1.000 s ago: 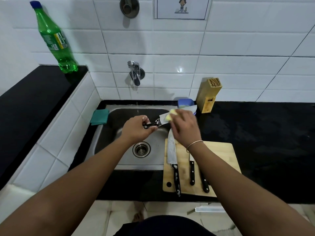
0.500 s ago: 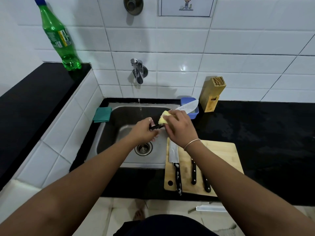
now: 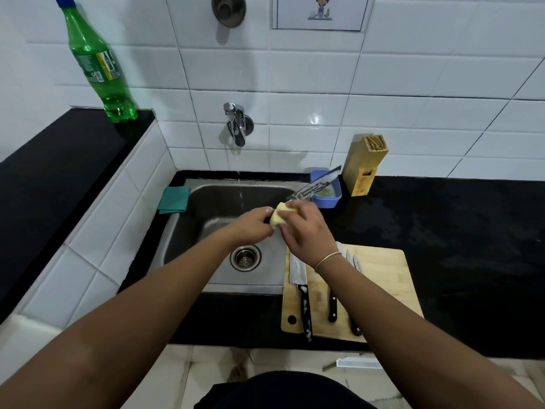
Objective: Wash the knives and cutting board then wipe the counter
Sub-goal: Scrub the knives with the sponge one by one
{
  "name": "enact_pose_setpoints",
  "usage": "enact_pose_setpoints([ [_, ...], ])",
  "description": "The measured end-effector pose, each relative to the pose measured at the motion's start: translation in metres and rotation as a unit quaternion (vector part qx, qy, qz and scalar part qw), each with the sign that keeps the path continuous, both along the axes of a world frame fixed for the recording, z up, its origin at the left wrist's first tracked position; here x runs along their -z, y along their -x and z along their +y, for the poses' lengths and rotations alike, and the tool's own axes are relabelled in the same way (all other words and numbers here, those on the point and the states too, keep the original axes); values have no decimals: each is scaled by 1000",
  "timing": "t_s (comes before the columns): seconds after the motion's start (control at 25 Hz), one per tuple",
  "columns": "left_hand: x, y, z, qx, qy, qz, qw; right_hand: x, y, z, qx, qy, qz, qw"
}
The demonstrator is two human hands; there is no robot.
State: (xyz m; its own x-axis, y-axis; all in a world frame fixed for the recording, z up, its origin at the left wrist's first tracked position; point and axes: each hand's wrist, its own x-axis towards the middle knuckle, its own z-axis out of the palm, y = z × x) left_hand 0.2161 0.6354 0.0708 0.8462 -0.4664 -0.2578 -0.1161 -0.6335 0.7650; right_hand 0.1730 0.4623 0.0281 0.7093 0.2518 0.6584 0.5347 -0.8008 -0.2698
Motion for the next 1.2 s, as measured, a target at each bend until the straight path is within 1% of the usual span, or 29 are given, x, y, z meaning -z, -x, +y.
enact_pose_setpoints([
  [0.04, -3, 3, -4, -8, 55, 56, 997, 1, 0, 3, 27, -41, 20, 999],
  [0.08, -5, 5, -7, -37, 123, 117, 985, 0, 1, 8, 55, -91, 41, 993],
  [0.16, -6, 8, -14, -112, 255, 208, 938, -1, 3, 21, 95, -188, 70, 975],
  [0.2, -5, 8, -18, -152, 298, 237, 912, -1, 5, 28, 101, -220, 82, 967],
  [0.28, -1, 7, -27, -230, 345, 278, 867, 3, 13, 36, 84, -247, 122, 958],
  [0.36, 6, 7, -37, -295, 361, 299, 833, 9, 24, 36, 61, -241, 167, 954],
  [0.44, 15, 8, -44, -330, 383, 310, 805, 13, 32, 30, 74, -254, 203, 943],
  [0.48, 19, 10, -48, -335, 398, 316, 793, 14, 33, 26, 99, -282, 223, 928],
  [0.52, 22, 11, -52, -334, 422, 321, 780, 14, 32, 22, 132, -320, 253, 903],
  [0.6, 26, 15, -62, -323, 465, 320, 760, 12, 30, 14, 175, -400, 357, 826],
  [0.64, 27, 16, -66, -320, 465, 312, 764, 12, 30, 8, 164, -429, 416, 785],
  [0.68, 30, 18, -70, -320, 448, 296, 780, 14, 33, 2, 135, -451, 470, 747],
  [0.72, 35, 20, -72, -322, 422, 280, 800, 16, 38, -7, 101, -464, 510, 717],
  [0.76, 40, 24, -75, -325, 394, 268, 817, 18, 43, -18, 77, -472, 528, 702],
  [0.8, 45, 30, -77, -331, 368, 266, 827, 21, 48, -29, 73, -483, 526, 696],
  [0.88, 54, 43, -83, -350, 332, 285, 828, 27, 57, -50, 112, -540, 484, 679],
  [0.96, 62, 60, -94, -368, 315, 299, 822, 33, 66, -67, 158, -596, 449, 647],
  [1.0, 66, 69, -99, -377, 307, 301, 820, 36, 69, -73, 168, -607, 443, 638],
  [1.04, 70, 77, -104, -386, 287, 295, 825, 39, 72, -78, 176, -604, 444, 638],
  [1.08, 76, 85, -106, -390, 240, 272, 846, 41, 75, -81, 181, -597, 445, 643],
  [1.12, 82, 92, -106, -378, 162, 228, 883, 42, 77, -85, 184, -592, 443, 647],
  [1.16, 88, 99, -104, -342, 59, 162, 924, 42, 79, -87, 184, -592, 440, 650],
  [1.2, 93, 106, -102, -290, -47, 90, 952, 42, 80, -88, 184, -592, 436, 652],
])
